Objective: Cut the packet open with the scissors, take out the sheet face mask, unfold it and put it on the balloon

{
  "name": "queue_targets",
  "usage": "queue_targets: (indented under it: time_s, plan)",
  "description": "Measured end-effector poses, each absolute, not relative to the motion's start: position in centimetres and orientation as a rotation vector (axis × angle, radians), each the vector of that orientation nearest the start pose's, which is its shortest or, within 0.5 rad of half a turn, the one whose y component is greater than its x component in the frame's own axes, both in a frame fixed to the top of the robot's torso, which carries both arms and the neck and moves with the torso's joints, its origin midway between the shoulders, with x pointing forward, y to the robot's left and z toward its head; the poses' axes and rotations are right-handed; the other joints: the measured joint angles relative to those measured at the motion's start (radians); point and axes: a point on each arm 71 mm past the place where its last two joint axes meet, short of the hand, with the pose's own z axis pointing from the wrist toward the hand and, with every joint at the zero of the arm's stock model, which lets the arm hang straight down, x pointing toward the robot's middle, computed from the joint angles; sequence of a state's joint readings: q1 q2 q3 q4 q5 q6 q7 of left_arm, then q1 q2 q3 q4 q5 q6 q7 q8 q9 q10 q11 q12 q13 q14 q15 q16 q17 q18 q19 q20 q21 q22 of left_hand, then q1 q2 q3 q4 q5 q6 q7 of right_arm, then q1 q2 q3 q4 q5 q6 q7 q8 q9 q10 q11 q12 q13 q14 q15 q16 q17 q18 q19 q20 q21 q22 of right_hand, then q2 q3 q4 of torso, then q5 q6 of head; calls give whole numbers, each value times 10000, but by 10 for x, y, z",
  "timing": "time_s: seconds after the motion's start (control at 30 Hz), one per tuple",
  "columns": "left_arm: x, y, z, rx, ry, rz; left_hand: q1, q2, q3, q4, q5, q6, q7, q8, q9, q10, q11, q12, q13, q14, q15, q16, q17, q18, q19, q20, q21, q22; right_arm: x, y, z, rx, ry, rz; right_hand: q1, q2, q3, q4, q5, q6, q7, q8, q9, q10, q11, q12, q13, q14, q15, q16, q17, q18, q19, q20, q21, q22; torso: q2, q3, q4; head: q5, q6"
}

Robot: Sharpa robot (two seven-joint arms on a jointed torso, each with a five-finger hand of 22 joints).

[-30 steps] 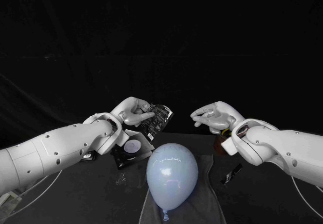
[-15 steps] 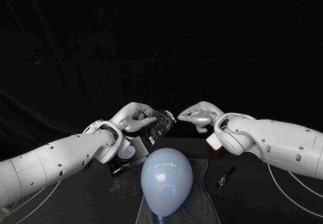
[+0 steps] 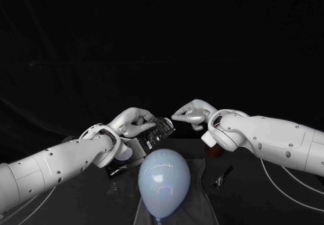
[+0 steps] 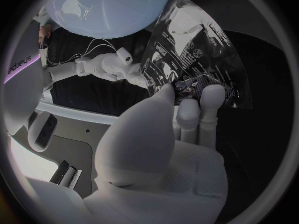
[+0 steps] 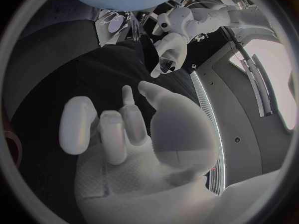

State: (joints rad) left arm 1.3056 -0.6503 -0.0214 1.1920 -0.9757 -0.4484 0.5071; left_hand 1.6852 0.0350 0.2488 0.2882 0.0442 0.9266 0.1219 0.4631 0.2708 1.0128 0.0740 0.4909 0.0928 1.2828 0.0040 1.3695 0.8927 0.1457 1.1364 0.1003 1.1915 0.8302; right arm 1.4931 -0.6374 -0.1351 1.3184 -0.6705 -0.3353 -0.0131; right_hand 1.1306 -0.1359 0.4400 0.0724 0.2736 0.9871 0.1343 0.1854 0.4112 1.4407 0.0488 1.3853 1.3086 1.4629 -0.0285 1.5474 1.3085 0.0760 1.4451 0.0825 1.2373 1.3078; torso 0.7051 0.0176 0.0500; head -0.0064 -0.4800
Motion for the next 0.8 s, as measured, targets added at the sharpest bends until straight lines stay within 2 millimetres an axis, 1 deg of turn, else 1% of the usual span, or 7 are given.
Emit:
queue_targets:
  time_s: [0.13,0.3,0.57,0.6,0.8]
  plan:
    - [548,187,-114,596,12368,-11214,-12,-12,0,0,0,0,0,1,-1,0,0,0,0,0,0,0,9,0,0,0,0,0,555,-165,-78,3844,16040,10060,0,0,0,0,14,0,0,0,4,69,0,68,4,23,23,3,-13,-1,0,0,28,-5,-5,6,0,-16,-40]
    - [548,187,-114,663,12363,-11192,-51,-51,1,-1,0,0,0,3,-4,0,0,0,1,0,0,0,10,0,0,0,0,-1,553,-166,-77,3714,16054,10050,-106,-104,-27,27,51,-69,-2,0,3,82,12,115,6,34,36,3,-13,-2,0,0,76,-4,-14,7,-1,-8,-64]
    - [548,186,-114,710,12363,-11190,-49,-50,28,-29,0,-1,-1,2,-7,-1,1,0,1,0,0,0,21,-1,0,0,0,36,551,-160,-77,3406,16207,10115,-105,-184,-38,38,41,-88,17,0,2,82,13,115,5,34,37,47,-11,-2,-1,0,76,0,-14,7,0,6,-68]
    - [548,186,-114,715,12363,-11191,-48,-50,28,-29,-1,-1,-2,2,-8,-1,1,0,1,0,0,0,21,-1,0,0,0,36,551,-159,-77,3367,16226,10124,-82,-207,-38,38,12,-111,39,0,2,82,13,115,5,33,37,47,-11,-2,-1,1,76,1,-13,7,0,6,-66]
    - [548,186,-114,728,12370,-11189,-42,-45,27,-30,-1,-3,-3,-1,-15,-15,14,0,1,0,0,0,21,-2,-1,0,0,35,548,-154,-77,3129,16323,10195,-81,-207,-38,38,12,-120,48,0,1,81,13,115,-3,33,37,47,-4,-3,-3,1,76,3,-10,7,5,2,-78]
